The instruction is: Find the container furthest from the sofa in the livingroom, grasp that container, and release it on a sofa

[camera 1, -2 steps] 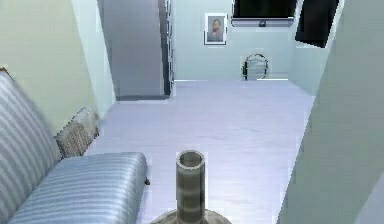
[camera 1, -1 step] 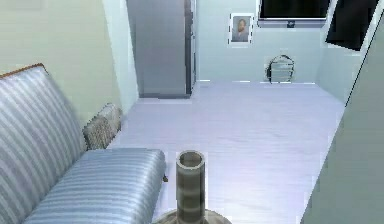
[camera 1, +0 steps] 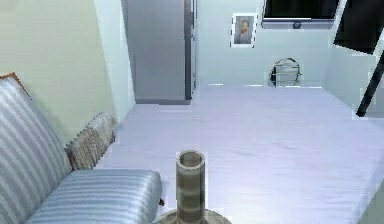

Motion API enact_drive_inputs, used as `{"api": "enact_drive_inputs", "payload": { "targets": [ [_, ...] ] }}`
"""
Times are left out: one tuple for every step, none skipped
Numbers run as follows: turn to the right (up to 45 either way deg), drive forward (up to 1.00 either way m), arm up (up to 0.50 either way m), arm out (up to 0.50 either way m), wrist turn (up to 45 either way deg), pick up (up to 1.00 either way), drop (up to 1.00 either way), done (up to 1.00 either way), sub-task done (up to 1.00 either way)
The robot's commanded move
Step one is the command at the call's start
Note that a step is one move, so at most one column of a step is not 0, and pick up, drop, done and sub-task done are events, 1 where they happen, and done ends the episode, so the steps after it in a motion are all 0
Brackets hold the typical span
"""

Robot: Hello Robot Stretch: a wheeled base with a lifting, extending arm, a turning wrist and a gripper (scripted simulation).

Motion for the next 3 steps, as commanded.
{"api": "enact_drive_inputs", "payload": {
  "targets": [
    [3.0, 0.0, 0.0, 0.0, 0.0, 0.0, 0.0, 0.0, 0.0],
    [12.0, 0.0, 0.0, 0.0, 0.0, 0.0, 0.0, 0.0, 0.0],
    [-42.0, 0.0, 0.0, 0.0, 0.0, 0.0, 0.0, 0.0, 0.0]
  ]
}}
